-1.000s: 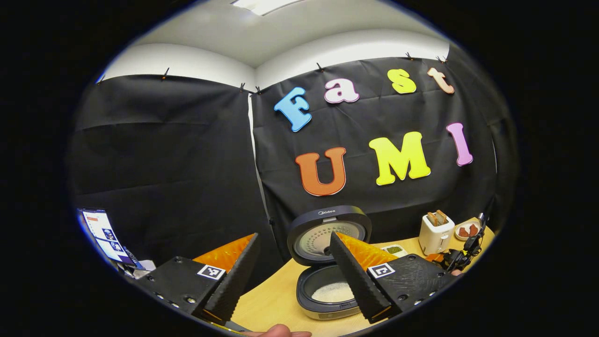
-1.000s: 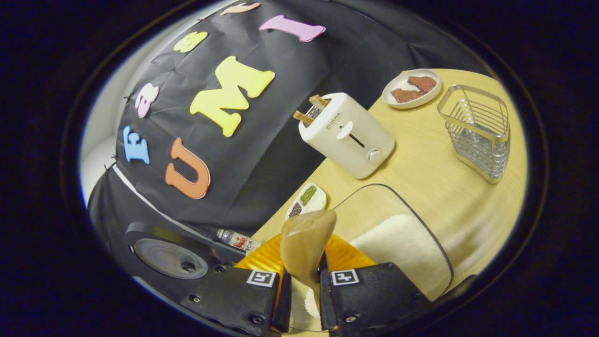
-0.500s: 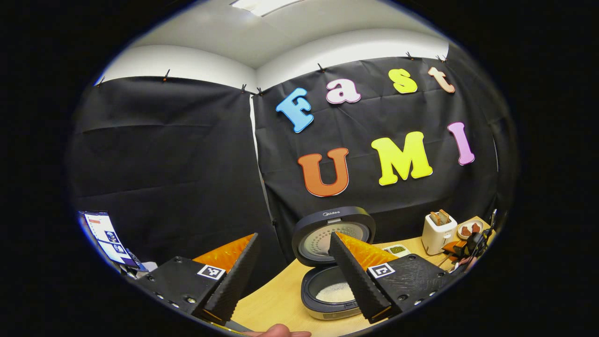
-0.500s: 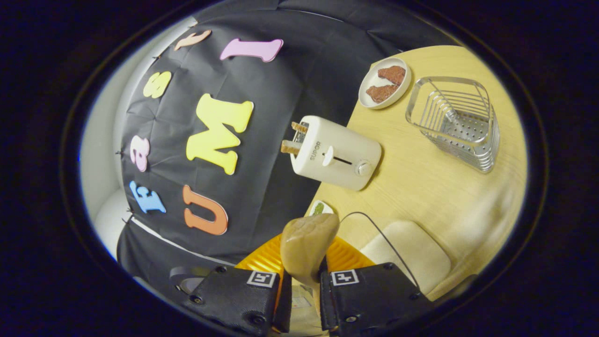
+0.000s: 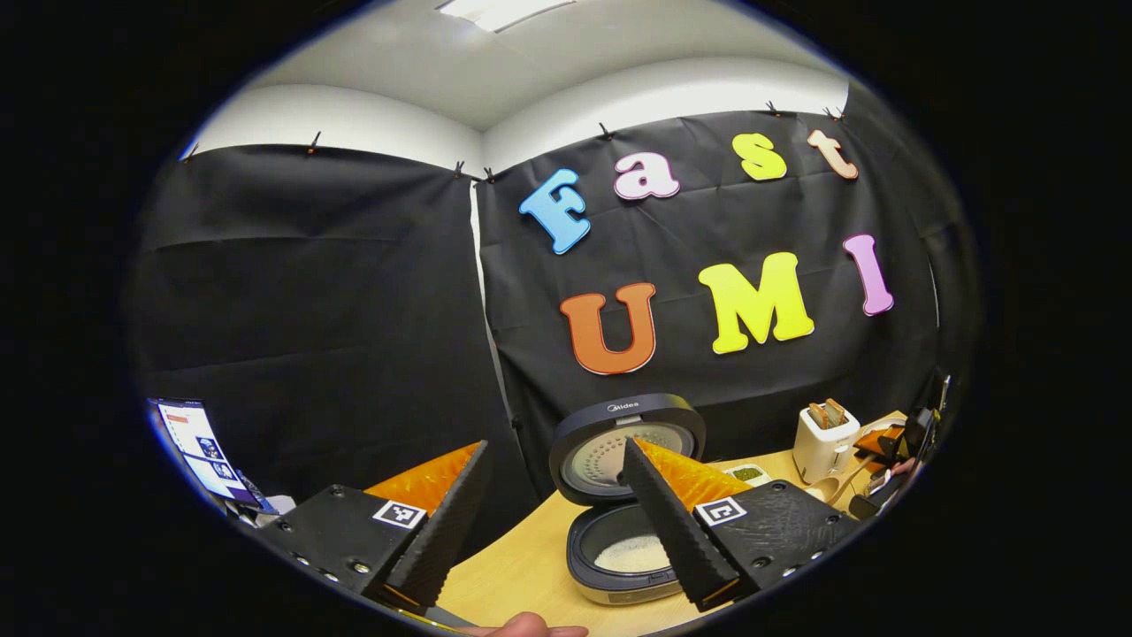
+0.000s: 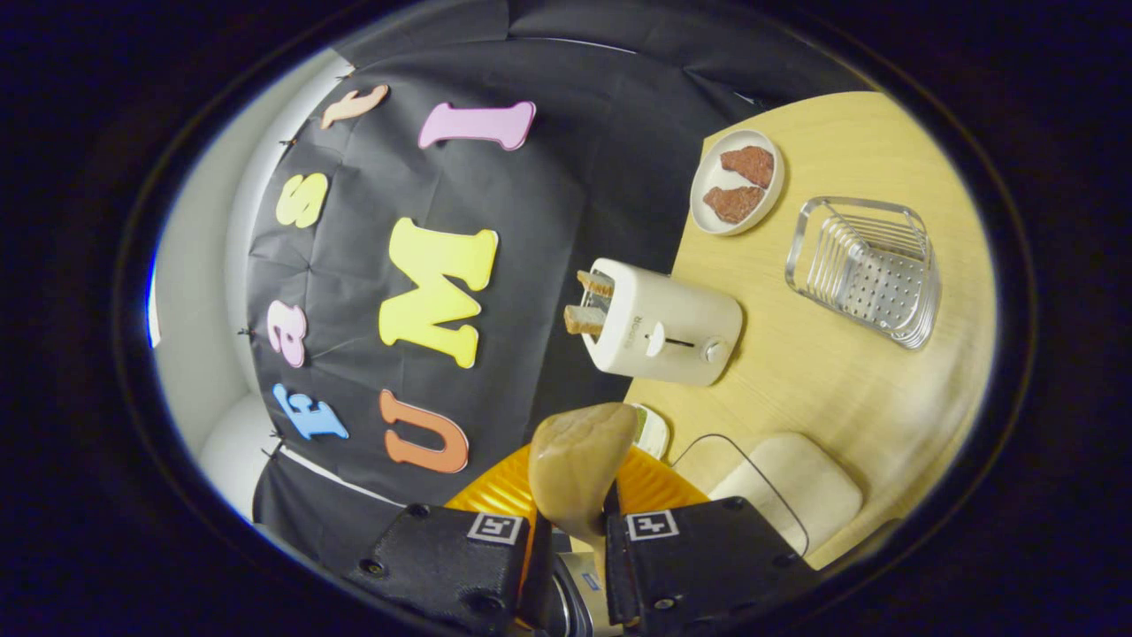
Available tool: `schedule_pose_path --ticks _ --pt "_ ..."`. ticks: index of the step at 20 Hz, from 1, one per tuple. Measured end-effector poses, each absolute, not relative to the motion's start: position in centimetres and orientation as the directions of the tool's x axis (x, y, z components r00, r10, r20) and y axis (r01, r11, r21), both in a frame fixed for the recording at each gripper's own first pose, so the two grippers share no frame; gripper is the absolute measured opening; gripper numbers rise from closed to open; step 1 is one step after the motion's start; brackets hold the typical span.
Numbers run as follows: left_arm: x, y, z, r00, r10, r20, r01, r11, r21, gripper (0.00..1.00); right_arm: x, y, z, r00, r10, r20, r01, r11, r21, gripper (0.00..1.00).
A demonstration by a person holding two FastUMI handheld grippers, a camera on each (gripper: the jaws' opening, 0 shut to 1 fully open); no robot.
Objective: Close the left gripper, press the button to open the rice cooker; take a wooden spoon from the chopstick holder with the right hand, scoop a spoonful of rice and pour it into the rice cooker, then put the wooden spoon back into the chopstick holder.
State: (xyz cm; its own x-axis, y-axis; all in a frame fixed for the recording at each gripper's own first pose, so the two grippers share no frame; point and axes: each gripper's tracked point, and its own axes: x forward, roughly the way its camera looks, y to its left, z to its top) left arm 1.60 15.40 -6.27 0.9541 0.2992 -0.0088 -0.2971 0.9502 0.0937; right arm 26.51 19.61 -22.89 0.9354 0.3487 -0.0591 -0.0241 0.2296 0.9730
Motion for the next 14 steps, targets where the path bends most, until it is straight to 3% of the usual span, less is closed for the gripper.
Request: schedule_pose_path --ticks 8,14 --pt "0.4 17.0 -7.4 0.940 0.340 -0.018 -0.339 0.939 0.067 0.95 25.1 27.3 -14.2 0.891 0.453 -0.015 -0.129 0.286 0.949 0.29" --pt "-1.4 19.4 -8.8 0.921 0.389 -0.040 -0.386 0.921 0.058 0.95 23.4 38.4 -13.1 0.818 0.575 -0.030 -0.191 0.319 0.928 0.29"
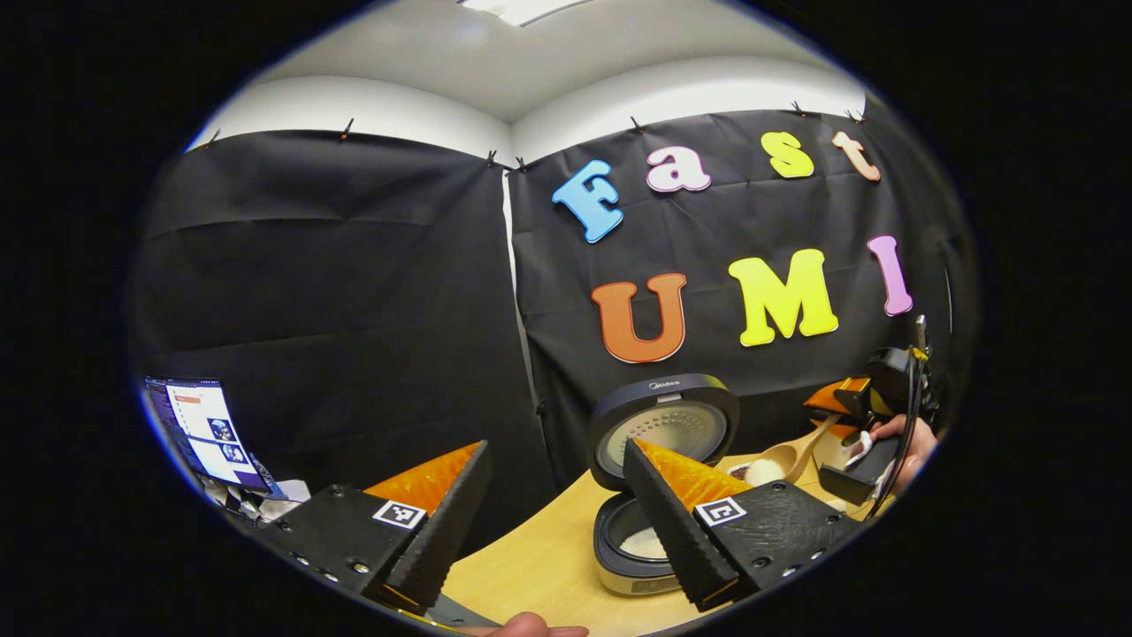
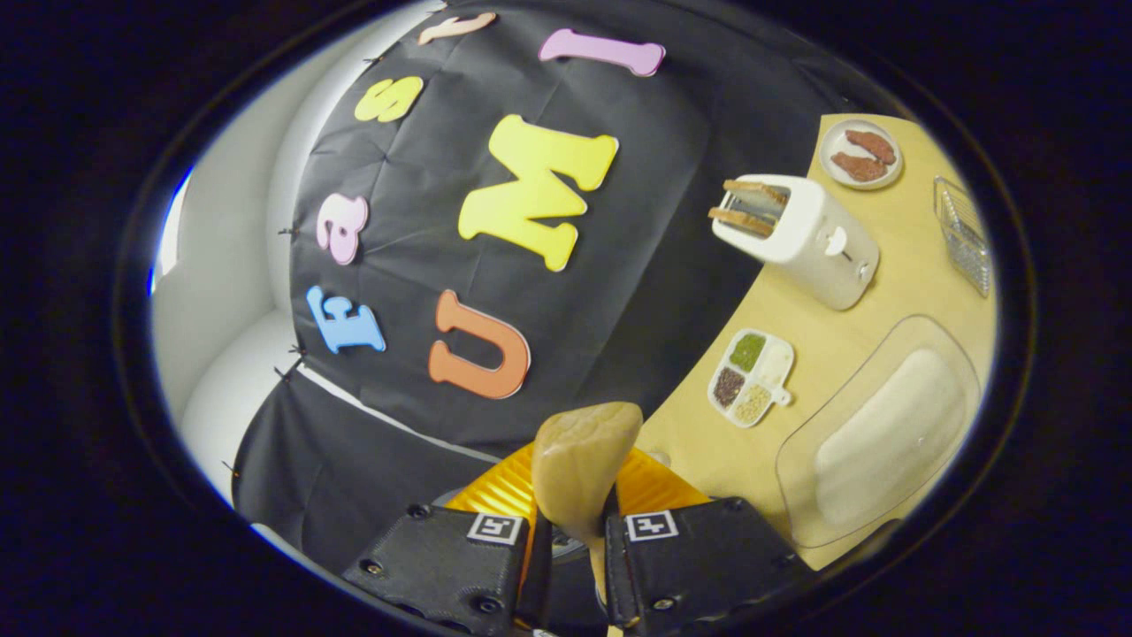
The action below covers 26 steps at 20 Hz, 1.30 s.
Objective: Close the left gripper, press the button to open the rice cooker; take a wooden spoon from the chopstick holder with the right hand, scoop a spoonful of rice and pour it into the rice cooker, then put the wooden spoon back into the chopstick holder.
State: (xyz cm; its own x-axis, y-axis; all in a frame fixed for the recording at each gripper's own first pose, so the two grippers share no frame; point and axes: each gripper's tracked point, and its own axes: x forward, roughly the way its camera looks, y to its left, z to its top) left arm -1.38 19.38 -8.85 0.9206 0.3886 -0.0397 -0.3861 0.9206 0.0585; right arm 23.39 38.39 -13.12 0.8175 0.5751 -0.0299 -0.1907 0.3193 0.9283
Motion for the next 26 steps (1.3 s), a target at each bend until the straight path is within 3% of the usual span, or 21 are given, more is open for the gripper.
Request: schedule_pose_path --ticks 6,8,12,13,14,17,18,19,23,26 --pt "-2.4 21.2 -9.8 0.903 0.425 -0.070 -0.421 0.905 0.057 0.95 21.7 46.9 -18.6 0.752 0.646 -0.128 -0.203 0.413 0.888 0.29" --pt "-2.5 21.8 -9.9 0.897 0.436 -0.071 -0.433 0.900 0.057 0.90 21.4 48.0 -19.7 0.745 0.652 -0.142 -0.215 0.437 0.873 0.29" --pt "-2.8 22.6 -10.0 0.891 0.448 -0.077 -0.445 0.894 0.051 0.95 21.2 48.8 -20.3 0.756 0.634 -0.163 -0.275 0.535 0.799 0.29" --pt "-2.8 22.7 -10.2 0.891 0.448 -0.078 -0.445 0.894 0.054 0.90 21.1 49.0 -20.3 0.763 0.624 -0.170 -0.297 0.571 0.765 0.29" --pt "-2.8 22.8 -10.1 0.890 0.450 -0.078 -0.446 0.893 0.056 0.95 21.0 49.2 -20.3 0.767 0.617 -0.173 -0.332 0.613 0.717 0.29" --pt "-3.0 23.0 -10.2 0.889 0.451 -0.080 -0.447 0.892 0.057 0.95 20.4 50.1 -20.2 0.793 0.577 -0.195 -0.425 0.754 0.502 0.29" --pt "-3.1 23.1 -10.2 0.889 0.451 -0.081 -0.448 0.892 0.056 0.90 20.2 50.5 -20.1 0.800 0.567 -0.198 -0.451 0.785 0.424 0.29" --pt "-3.3 23.1 -10.2 0.888 0.453 -0.083 -0.450 0.891 0.056 0.95 19.9 51.1 -20.0 0.806 0.558 -0.197 -0.475 0.809 0.347 0.29" --pt "-4.0 23.7 -9.9 0.880 0.470 -0.070 -0.468 0.883 0.049 0.95 18.2 53.4 -19.0 0.812 0.560 -0.166 -0.559 0.827 0.054 0.29" --pt "-4.5 23.8 -9.8 0.876 0.478 -0.071 -0.476 0.879 0.044 0.95 16.8 55.7 -18.8 0.808 0.573 -0.135 -0.589 0.786 -0.187 0.29"
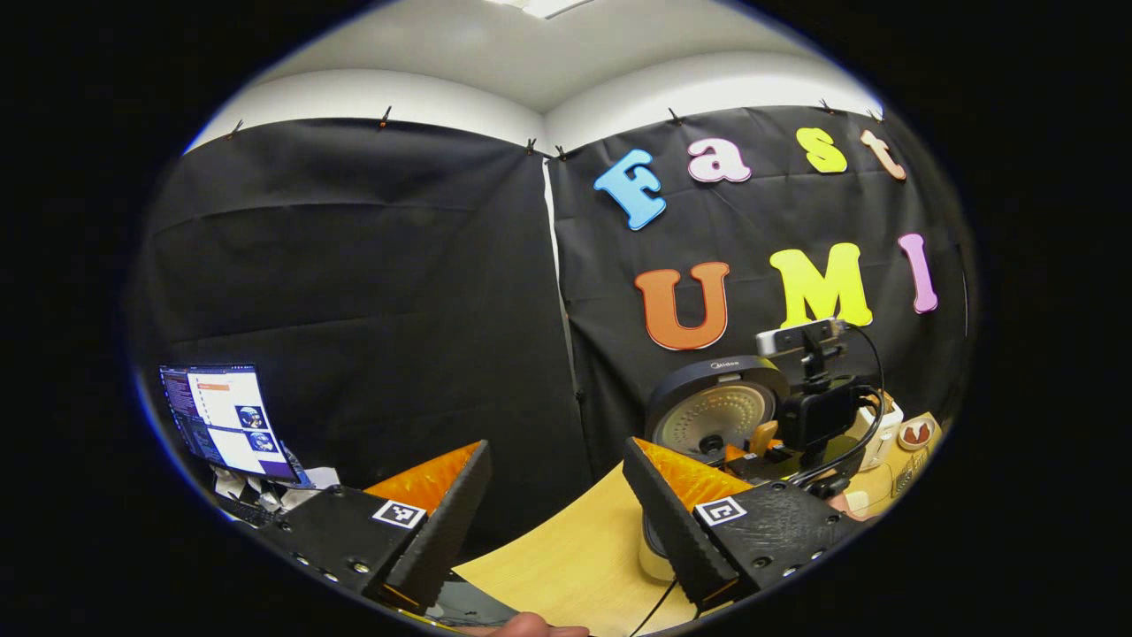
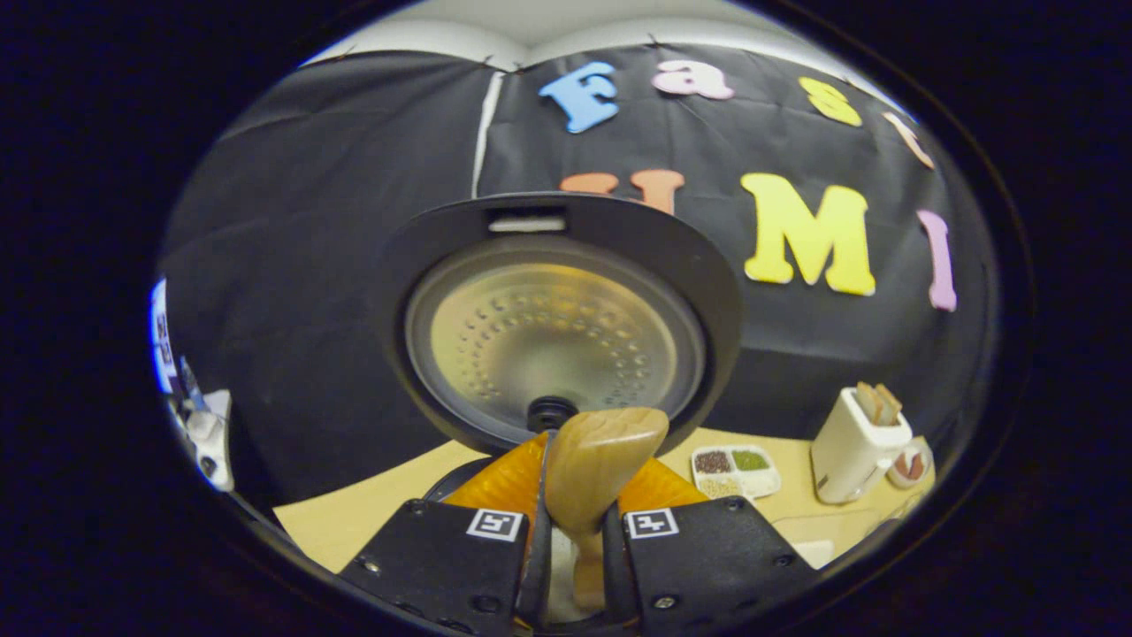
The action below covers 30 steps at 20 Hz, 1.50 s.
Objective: Close the left gripper, press the button to open the rice cooker; take a wooden spoon from the chopstick holder with the right hand, scoop a spoonful of rice and pour it into the rice cooker, then put the wooden spoon back into the chopstick holder.
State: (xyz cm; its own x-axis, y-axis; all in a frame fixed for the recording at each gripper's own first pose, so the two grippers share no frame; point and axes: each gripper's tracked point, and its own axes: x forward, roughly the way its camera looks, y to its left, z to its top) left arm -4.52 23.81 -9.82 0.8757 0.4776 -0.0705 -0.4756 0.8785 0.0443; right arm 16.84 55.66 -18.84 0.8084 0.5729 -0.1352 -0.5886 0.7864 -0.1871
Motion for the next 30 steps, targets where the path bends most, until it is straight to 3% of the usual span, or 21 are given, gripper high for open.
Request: schedule_pose_path --ticks 5,11,13,17,21,26,27,30 --pt "-5.1 24.0 -9.6 0.872 0.485 -0.068 -0.483 0.875 0.041 0.95 14.8 57.4 -19.2 0.790 0.602 -0.115 -0.585 0.686 -0.432 0.30" --pt "-5.4 24.1 -9.5 0.872 0.485 -0.071 -0.483 0.874 0.044 0.95 14.2 57.5 -18.5 0.762 0.640 -0.101 -0.624 0.684 -0.378 0.30" --pt "-5.6 24.0 -9.5 0.873 0.482 -0.072 -0.480 0.876 0.043 0.95 14.1 57.2 -17.8 0.751 0.654 -0.094 -0.649 0.705 -0.284 0.29" --pt "-5.6 23.7 -9.0 0.876 0.478 -0.067 -0.476 0.878 0.045 0.95 14.5 55.6 -16.3 0.748 0.656 -0.100 -0.653 0.755 0.065 0.29" --pt "-5.5 23.3 -8.6 0.882 0.468 -0.061 -0.465 0.884 0.055 0.95 16.2 53.2 -15.0 0.747 0.658 -0.092 -0.576 0.711 0.403 0.29" --pt "-4.9 22.6 -8.1 0.889 0.456 -0.052 -0.452 0.889 0.069 0.95 18.0 49.8 -14.4 0.771 0.632 -0.076 -0.507 0.681 0.528 0.29" --pt "-4.7 22.3 -8.2 0.891 0.451 -0.053 -0.447 0.892 0.070 0.90 18.3 49.3 -14.2 0.773 0.630 -0.074 -0.500 0.677 0.541 0.29" --pt "-4.0 21.7 -7.9 0.898 0.437 -0.052 -0.432 0.899 0.075 0.95 19.2 47.5 -13.3 0.780 0.622 -0.060 -0.467 0.644 0.606 0.29"
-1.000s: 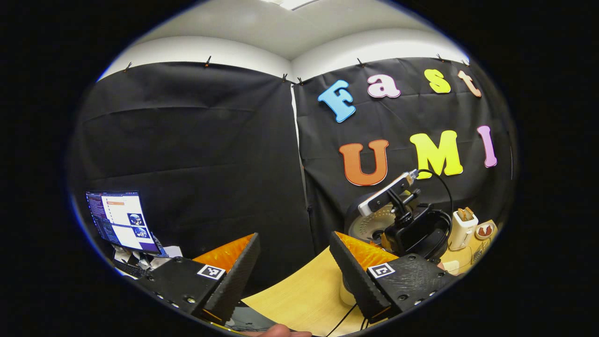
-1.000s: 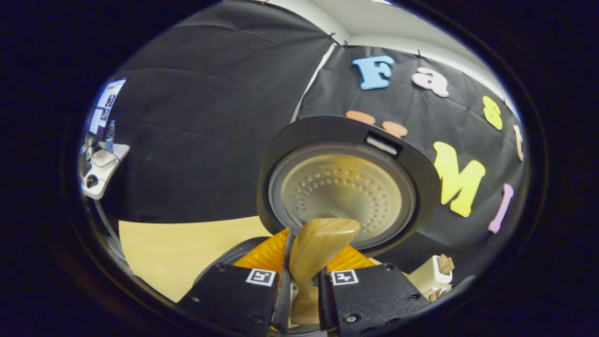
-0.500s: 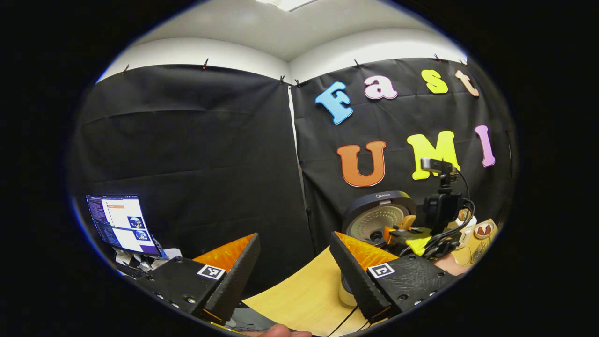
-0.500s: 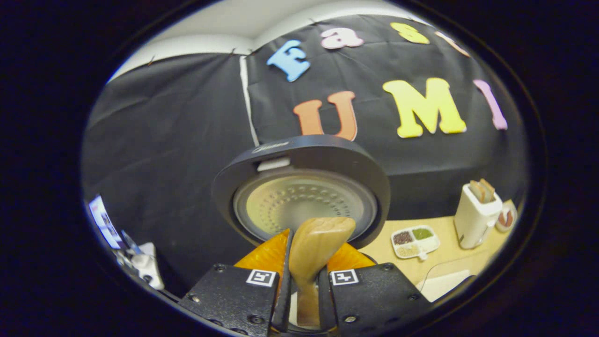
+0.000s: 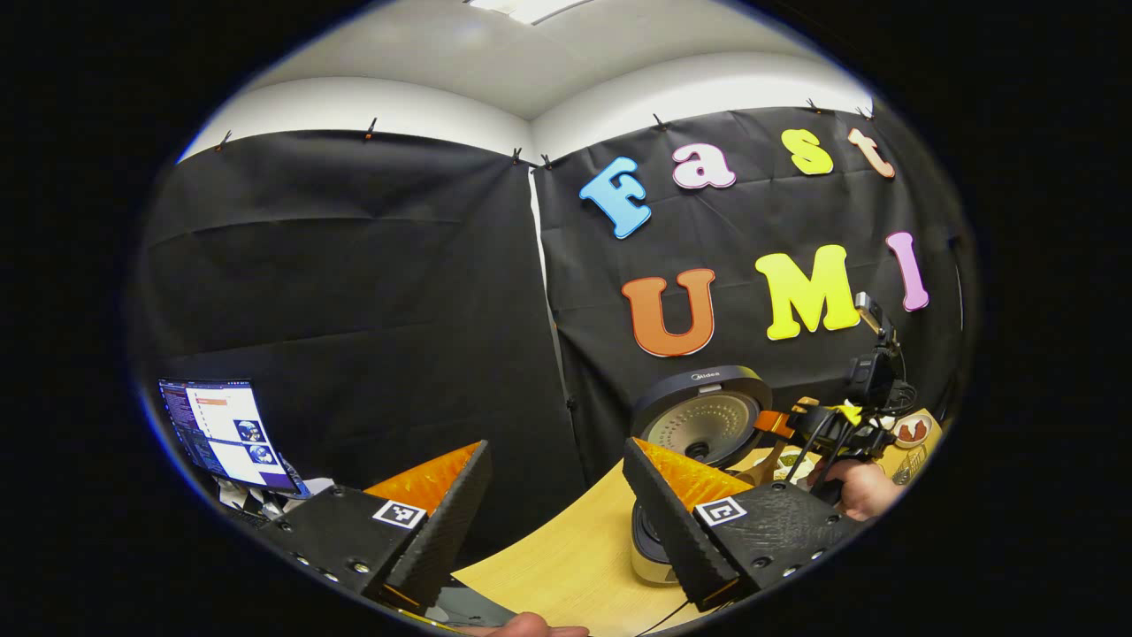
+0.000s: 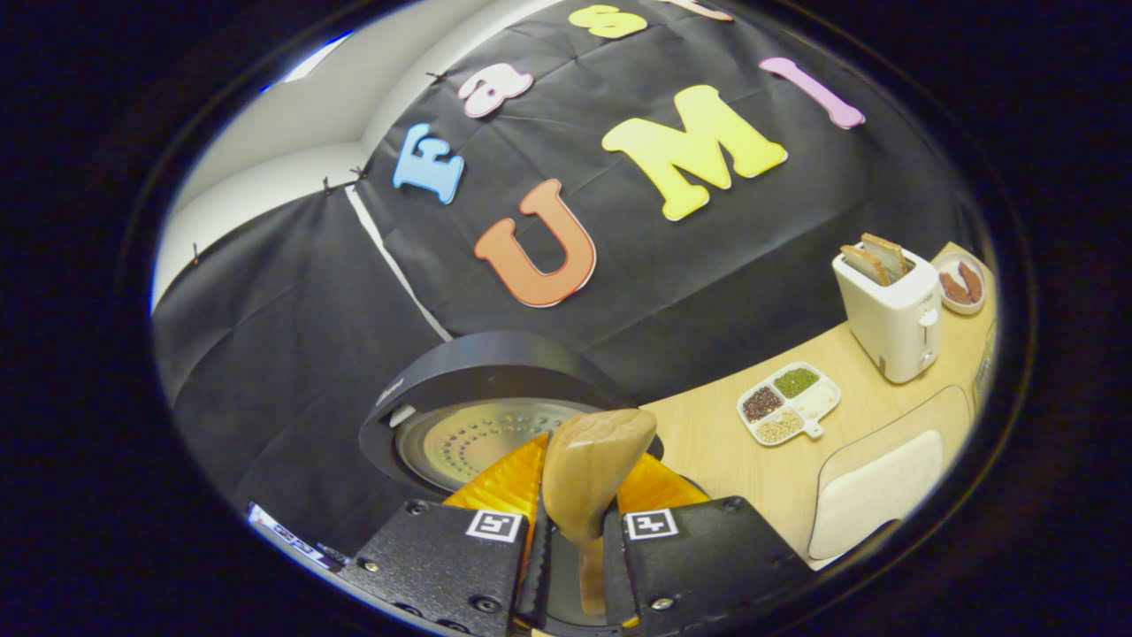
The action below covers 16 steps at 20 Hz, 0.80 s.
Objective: Close the left gripper, press the button to open the rice cooker; take a wooden spoon from the chopstick holder with the right hand, scoop a spoonful of rice and pour it into the rice cooker, then put the wooden spoon back into the chopstick holder.
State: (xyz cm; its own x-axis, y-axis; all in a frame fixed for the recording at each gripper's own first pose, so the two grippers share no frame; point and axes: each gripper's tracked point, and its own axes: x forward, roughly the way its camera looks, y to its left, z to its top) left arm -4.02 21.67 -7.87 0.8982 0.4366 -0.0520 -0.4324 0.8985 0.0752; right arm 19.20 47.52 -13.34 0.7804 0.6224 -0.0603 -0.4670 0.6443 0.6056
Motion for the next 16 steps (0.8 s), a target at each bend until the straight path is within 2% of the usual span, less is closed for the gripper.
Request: schedule_pose_path --ticks 6,16 --pt "-2.6 19.1 -7.7 0.919 0.392 -0.046 -0.387 0.918 0.081 0.95 22.8 38.1 -11.4 0.855 0.518 -0.016 -0.406 0.688 0.602 0.29" --pt "-0.2 12.9 -7.1 0.951 0.308 -0.037 -0.305 0.950 0.070 0.95 29.7 12.7 -14.2 0.979 0.202 -0.042 -0.150 0.837 0.526 0.29"
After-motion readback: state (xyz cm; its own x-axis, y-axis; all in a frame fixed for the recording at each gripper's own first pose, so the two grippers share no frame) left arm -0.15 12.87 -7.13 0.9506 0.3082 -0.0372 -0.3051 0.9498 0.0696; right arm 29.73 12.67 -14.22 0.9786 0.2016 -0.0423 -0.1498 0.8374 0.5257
